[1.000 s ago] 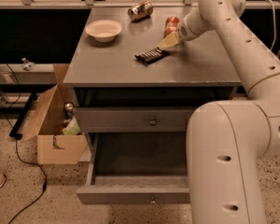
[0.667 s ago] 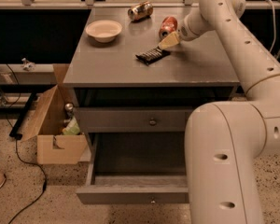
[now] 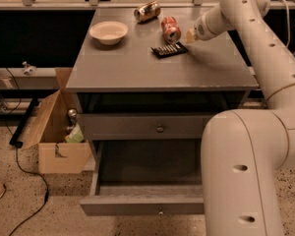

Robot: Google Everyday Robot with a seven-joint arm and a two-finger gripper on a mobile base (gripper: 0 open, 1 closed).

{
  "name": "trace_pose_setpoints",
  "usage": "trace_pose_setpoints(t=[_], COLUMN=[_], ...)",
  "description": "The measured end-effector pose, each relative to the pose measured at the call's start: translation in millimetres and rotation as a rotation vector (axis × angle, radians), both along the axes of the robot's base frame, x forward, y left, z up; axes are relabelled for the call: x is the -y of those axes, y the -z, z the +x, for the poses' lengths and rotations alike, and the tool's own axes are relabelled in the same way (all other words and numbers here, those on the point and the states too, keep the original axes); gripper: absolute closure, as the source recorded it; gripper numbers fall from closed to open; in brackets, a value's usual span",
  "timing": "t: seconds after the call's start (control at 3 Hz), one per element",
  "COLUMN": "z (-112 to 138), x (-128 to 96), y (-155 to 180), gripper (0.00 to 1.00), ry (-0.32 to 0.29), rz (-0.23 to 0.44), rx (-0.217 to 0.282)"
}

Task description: Place coke can into middle drawer

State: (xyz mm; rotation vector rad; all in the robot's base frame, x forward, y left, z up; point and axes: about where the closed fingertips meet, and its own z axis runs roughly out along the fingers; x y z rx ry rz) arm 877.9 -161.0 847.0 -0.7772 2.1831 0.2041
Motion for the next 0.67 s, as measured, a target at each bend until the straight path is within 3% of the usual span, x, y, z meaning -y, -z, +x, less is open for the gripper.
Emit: trace_pose_setpoints(t=[0.33,0.67], z=[-5,-10], x=[17,17], y=[-25,-51], gripper=[1.00,0.97], ry=[0.013,0.017], rz=[0.052,0.086], rx=[0.047,0.078])
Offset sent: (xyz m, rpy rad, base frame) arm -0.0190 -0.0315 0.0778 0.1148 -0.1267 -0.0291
